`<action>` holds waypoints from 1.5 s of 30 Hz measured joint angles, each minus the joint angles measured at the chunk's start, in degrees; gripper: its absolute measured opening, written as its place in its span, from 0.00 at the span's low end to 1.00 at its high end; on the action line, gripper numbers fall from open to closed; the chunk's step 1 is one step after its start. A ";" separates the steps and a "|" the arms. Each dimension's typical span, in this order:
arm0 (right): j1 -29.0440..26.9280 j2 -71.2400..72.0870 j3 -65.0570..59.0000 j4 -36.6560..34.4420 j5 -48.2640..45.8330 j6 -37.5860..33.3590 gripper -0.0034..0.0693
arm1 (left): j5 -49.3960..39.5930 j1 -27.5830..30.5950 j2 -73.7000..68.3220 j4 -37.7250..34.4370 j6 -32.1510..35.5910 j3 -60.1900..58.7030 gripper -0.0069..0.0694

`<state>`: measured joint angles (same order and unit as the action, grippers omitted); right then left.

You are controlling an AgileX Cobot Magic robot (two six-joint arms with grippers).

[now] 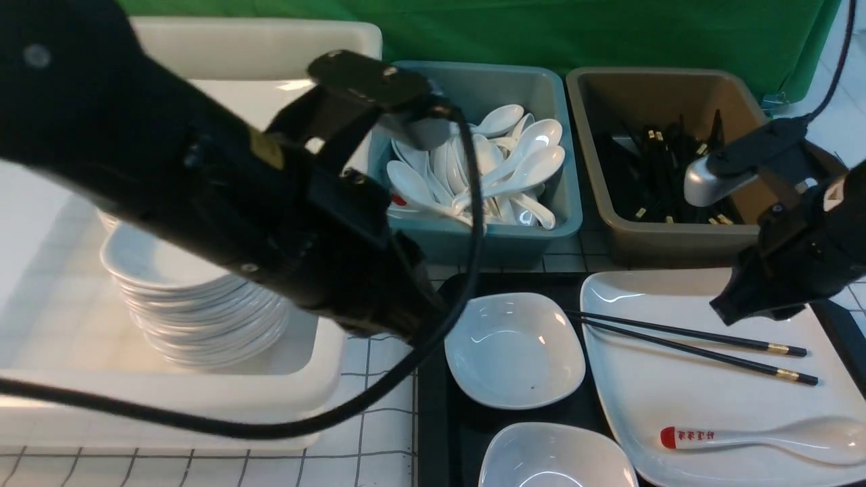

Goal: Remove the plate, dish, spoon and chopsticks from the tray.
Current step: Use the right arm to grab a pair of chopsticks from the plate

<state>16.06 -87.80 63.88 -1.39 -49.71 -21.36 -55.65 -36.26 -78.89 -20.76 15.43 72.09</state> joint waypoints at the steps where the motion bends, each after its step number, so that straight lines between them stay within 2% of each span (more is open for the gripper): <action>1: 0.00 -0.33 0.06 0.01 0.06 -0.27 0.37 | 0.00 -0.07 0.00 0.00 0.00 0.27 0.08; 2: 0.00 -2.84 0.49 -0.31 0.25 -2.42 0.47 | 0.00 -0.45 -1.88 -0.12 0.24 2.26 0.08; 4: 0.00 -5.96 0.55 -0.34 0.59 -4.39 0.57 | 0.06 -0.49 -3.57 -0.12 0.81 3.67 0.08; 10: 0.00 -12.73 0.56 -0.34 2.77 -10.37 0.76 | -1.02 -0.49 -7.88 0.32 2.65 5.08 0.09; 15: 0.00 -13.45 0.56 -0.34 8.27 -12.29 0.82 | -1.02 -0.49 -10.70 1.25 3.06 5.20 0.09; 27: 0.00 -17.79 0.61 -0.34 11.08 -14.75 0.83 | 0.70 -0.49 -12.59 1.32 3.48 5.25 0.09; 30: 0.00 -18.15 0.69 -0.56 11.15 -14.75 0.79 | 0.76 -0.49 -12.59 1.32 3.53 5.25 0.09; 31: 0.00 -18.21 0.75 -0.62 11.15 -14.75 0.74 | 0.76 -0.49 -12.59 1.32 3.53 5.25 0.09; 34: 0.00 -18.32 0.75 -0.68 11.21 -14.75 0.50 | 0.76 -0.49 -12.59 1.32 3.53 5.25 0.09; 36: 0.00 -18.32 0.75 -0.49 10.97 -14.75 0.25 | 0.76 -0.49 -12.59 1.32 3.47 5.26 0.09; 38: 0.00 -18.32 0.75 -0.32 10.87 -14.69 0.19 | 0.76 -0.49 -12.59 1.32 3.47 5.26 0.09; 45: 0.00 -17.50 0.79 -0.09 10.37 -14.74 0.20 | 0.76 -0.49 -12.59 1.32 2.39 5.31 0.09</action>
<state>16.06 -105.30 64.67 -1.48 -39.34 -36.10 -54.88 -36.76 -91.49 -19.45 17.81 77.40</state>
